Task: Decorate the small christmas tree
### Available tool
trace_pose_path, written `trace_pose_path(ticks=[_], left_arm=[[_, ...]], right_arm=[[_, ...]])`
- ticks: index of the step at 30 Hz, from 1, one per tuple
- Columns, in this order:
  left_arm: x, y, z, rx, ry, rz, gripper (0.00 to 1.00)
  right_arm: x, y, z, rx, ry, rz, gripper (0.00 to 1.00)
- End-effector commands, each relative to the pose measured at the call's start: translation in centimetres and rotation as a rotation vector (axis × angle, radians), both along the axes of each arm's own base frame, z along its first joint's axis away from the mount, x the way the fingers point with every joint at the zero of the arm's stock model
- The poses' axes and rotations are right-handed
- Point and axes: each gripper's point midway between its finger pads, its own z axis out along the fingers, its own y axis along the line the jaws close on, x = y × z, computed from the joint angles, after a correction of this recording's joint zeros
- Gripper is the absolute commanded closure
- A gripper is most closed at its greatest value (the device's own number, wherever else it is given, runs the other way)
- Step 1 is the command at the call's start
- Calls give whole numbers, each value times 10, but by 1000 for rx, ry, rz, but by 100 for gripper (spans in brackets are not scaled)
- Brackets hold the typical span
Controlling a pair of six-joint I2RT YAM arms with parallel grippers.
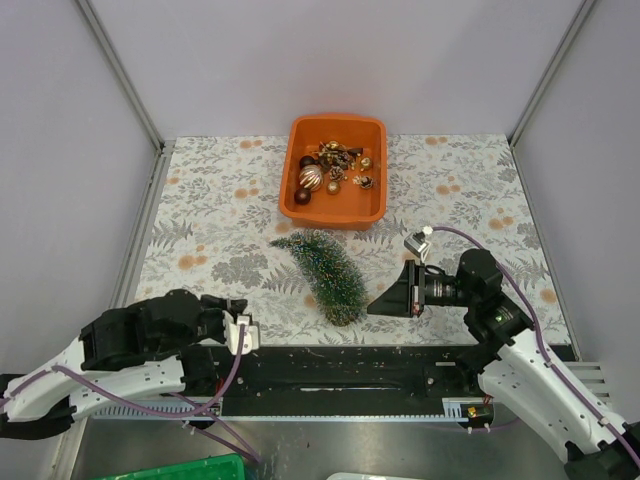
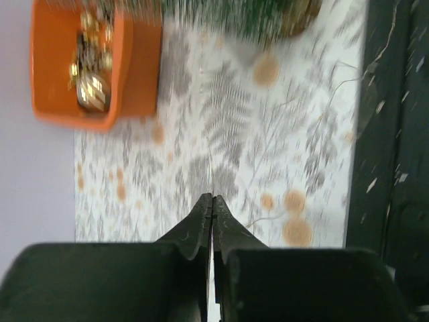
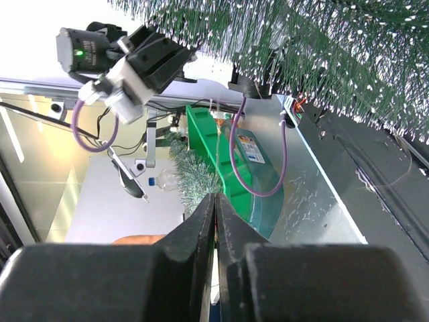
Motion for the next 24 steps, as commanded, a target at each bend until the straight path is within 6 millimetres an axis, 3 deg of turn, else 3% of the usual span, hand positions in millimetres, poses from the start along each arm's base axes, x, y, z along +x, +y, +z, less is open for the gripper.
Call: trace_pose_path(ticks=[1,3,5,9,14,19,24], left_arm=[[20,68,-27,232,-93,211,100],[25,76,-25,229,-128,247,100],[30,82,-22,226,-159,289,100],[38,82,-10,176,-190,350,100],[55,69,26,91,-300,388,100],[69,62,98,-59,-461,424,100],[70,62,143,-127,-513,432,100]], right_arm=[[-13,-2,6,29,-42,68,87],[-13,-2,6,31,-45,77,80],[-12,-1,6,28,-49,82,61],[-13,0,10,23,-70,108,48],[-11,0,21,5,-119,111,46],[-5,-1,32,-39,-197,86,46],[7,0,30,-99,-245,67,46]])
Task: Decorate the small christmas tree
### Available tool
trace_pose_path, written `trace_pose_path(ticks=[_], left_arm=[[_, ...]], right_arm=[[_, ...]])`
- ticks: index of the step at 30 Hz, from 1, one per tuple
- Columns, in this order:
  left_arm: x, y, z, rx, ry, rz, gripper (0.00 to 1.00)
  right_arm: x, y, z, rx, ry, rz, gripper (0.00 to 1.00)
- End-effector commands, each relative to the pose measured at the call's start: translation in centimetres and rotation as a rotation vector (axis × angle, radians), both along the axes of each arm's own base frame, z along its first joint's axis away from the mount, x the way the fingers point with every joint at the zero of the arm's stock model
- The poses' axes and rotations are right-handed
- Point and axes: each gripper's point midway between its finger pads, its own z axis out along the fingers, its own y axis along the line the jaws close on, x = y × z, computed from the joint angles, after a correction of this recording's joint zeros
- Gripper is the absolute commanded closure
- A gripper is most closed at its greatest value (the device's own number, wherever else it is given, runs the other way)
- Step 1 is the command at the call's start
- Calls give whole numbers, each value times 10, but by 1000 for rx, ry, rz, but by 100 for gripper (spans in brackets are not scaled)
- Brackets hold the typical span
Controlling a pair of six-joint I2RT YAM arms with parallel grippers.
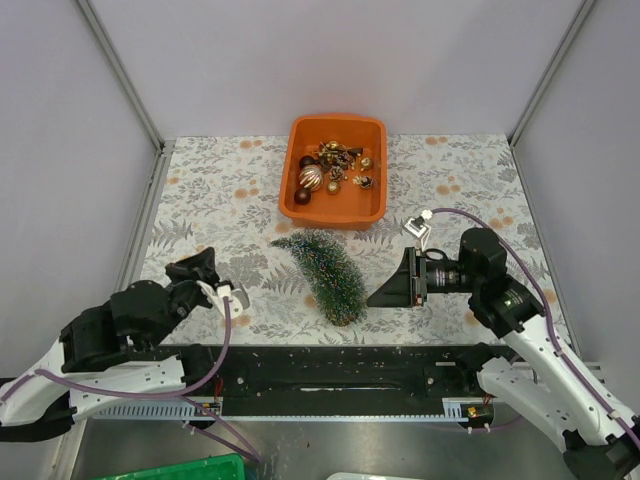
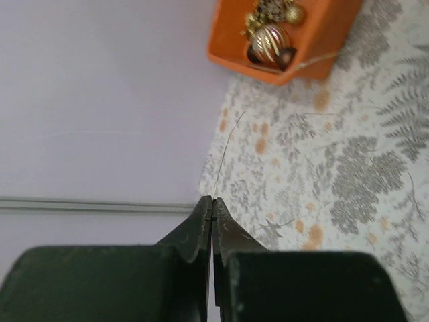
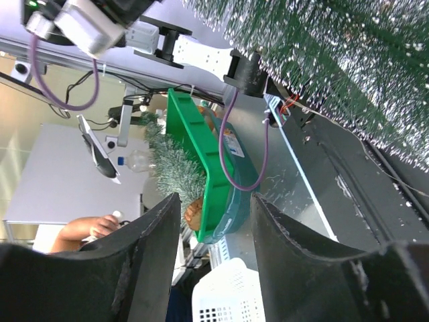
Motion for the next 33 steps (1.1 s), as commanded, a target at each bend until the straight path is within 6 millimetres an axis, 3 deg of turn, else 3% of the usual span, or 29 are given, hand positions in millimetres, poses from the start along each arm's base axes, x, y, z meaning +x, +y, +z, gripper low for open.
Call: trace_pose_path(ticks=[1,3,6,14,20,26,33], left_arm=[[9,5,73,-146,-168,44,100],[10,7,81,-147,-205,53,100],[13,9,70,-104,-205,72,100],[-1,4,-14,23,55,38,100],[-2,8,-46,76,95,50,100],[-3,23,-52,-24,152,188,100],[8,27,34,-269,-20,224,100]], right_arm=[[10,0,4,-41,-95,-15,46],[13,1,4,-48,-101,-21,46],[20,2,5,-57,-123,-54,45],[48,3,28,-37,-254,-175,34],[64,0,47,-37,-363,-253,27],[77,4,62,7,-441,-290,18],[90,14,55,3,-443,-264,14]])
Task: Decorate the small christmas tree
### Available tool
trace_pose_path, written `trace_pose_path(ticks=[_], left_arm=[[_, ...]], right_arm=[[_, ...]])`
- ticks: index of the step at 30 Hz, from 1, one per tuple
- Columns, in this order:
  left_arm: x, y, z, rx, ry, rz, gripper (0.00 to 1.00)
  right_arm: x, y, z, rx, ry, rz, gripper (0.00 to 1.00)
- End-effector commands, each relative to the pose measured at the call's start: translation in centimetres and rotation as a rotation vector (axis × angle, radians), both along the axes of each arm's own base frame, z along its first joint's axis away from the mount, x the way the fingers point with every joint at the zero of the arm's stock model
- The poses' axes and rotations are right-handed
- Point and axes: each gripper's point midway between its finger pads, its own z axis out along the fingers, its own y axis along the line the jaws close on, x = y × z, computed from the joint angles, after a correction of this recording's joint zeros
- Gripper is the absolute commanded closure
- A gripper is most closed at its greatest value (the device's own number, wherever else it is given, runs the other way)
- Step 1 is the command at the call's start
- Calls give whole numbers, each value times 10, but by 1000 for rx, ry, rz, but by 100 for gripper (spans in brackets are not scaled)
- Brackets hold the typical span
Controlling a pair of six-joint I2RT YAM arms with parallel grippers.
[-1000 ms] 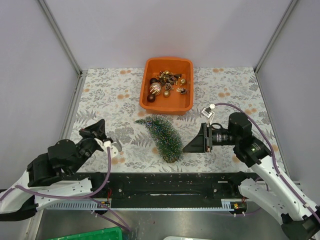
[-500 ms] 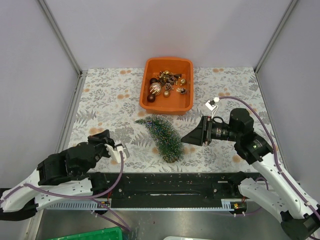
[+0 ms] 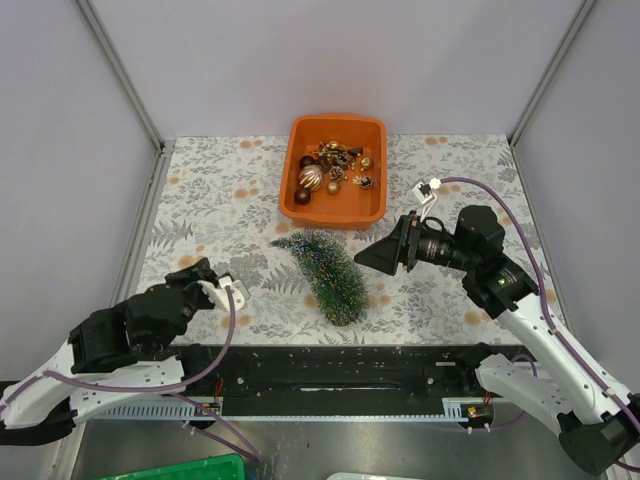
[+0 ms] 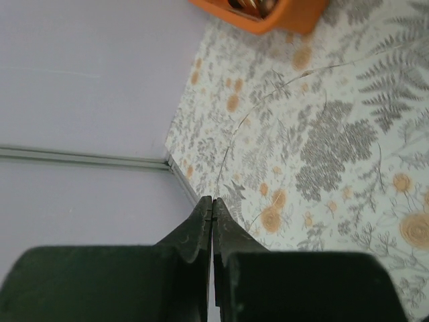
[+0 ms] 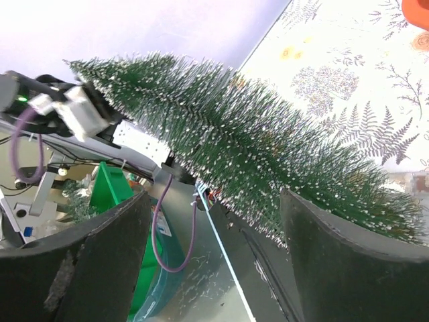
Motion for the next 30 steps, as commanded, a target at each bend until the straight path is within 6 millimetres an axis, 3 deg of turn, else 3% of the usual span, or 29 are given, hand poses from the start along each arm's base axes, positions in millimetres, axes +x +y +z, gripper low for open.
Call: trace_pose_path(ticks=[1,4,10,12,18,19,21,23,25,28,30], left_arm=[[8,7,76,-253,-157,76,99],[6,9,65,-238,-131,84,95],[7,14,9,-184,-65,149,88],[11,10,13,-208,-91,166,87],[32,-12,53,-276,-132,178,89],[41,-21,56,-292,-114,154,90],[73,0,58,-337,-44,294,94],[103,15,47,-413,159,392,100],[122,16,46,-471,323,436,100],[142,5,53,-486,316,386,100],[143,-5,54,-487,294,307,100]], right_arm=[[10,6,21,33,-103,6,14],[11,8,22,38,-104,12,14],[11,11,24,55,-110,34,14],[11,11,23,58,-110,37,13],[12,13,25,74,-129,41,13],[13,13,26,77,-135,38,13],[13,13,27,79,-136,42,13],[13,13,28,80,-134,41,13],[12,12,30,81,-140,36,13],[12,11,32,86,-137,30,13],[11,11,32,87,-135,33,13]])
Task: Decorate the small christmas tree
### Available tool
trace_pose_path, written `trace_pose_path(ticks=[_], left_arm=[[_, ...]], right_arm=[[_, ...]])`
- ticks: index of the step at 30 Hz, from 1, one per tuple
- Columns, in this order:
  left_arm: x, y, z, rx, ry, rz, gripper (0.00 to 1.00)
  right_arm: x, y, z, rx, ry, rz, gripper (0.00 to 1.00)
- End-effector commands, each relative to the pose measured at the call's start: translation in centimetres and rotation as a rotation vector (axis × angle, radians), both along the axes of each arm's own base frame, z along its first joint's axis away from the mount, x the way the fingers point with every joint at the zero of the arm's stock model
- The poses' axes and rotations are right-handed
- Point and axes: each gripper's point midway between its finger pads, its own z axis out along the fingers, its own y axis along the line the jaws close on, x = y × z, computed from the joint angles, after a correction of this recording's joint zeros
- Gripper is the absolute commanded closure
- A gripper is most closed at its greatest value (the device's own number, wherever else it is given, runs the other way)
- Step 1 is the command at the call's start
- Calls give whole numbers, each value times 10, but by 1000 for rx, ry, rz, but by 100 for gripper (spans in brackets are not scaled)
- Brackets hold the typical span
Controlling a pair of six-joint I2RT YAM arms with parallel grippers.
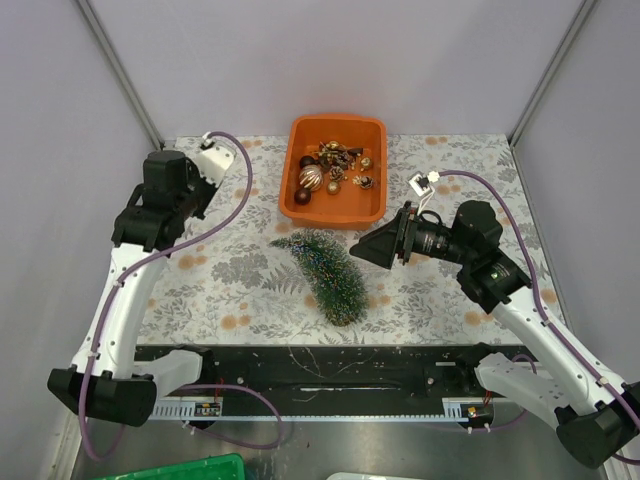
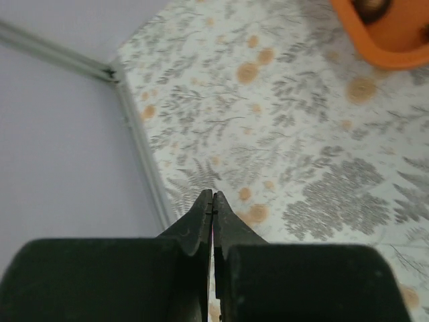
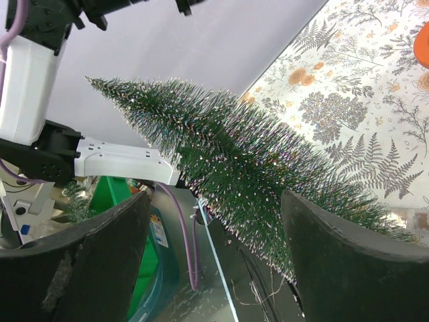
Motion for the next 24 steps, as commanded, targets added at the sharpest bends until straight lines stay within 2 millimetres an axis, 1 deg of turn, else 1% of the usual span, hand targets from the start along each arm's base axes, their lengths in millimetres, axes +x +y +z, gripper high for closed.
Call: trace_pose_path(ticks=[1,3,4,5,8,10,11,12,13,15,16,17,20,22,24], left_arm=[[-14,-48,-3,-133,6,-255,100],[-25,-51,-32,-88,59,-326,100],[-35,-53,-50,-49,106,-387,100],[-46,-53,-69,-26,154,-429,100],[-83,-59,-104,4,246,-569,97],[-102,-64,-116,4,257,-642,92],[-112,-69,-121,-4,261,-694,88],[-128,-77,-128,-19,283,-774,80],[-138,-82,-132,-25,291,-831,74],[-157,-91,-142,-18,295,-965,66],[-164,-93,-148,-25,305,-1001,64],[-168,-97,-152,-29,312,-1039,59],[-177,-108,-166,-72,377,-1102,52],[-177,-115,-172,-111,428,-1112,49],[-177,-120,-178,-153,481,-1113,43]], right_arm=[[-4,-2,21,38,-59,6,13],[-6,-3,26,42,-80,6,13],[-7,-4,22,28,-60,6,13],[-9,-5,25,30,-68,5,13],[-12,-8,29,31,-77,-1,13],[-15,-10,30,34,-79,-9,13],[-16,-11,30,36,-83,-12,13],[-17,-12,31,37,-86,-15,13],[-16,-13,30,37,-83,-20,13],[-17,-14,29,38,-80,-23,13],[-17,-14,28,37,-76,-25,13],[-17,-14,28,37,-76,-25,13],[-15,-13,25,34,-68,-29,13],[-15,-14,26,36,-72,-35,13],[-15,-16,26,36,-78,-49,13]])
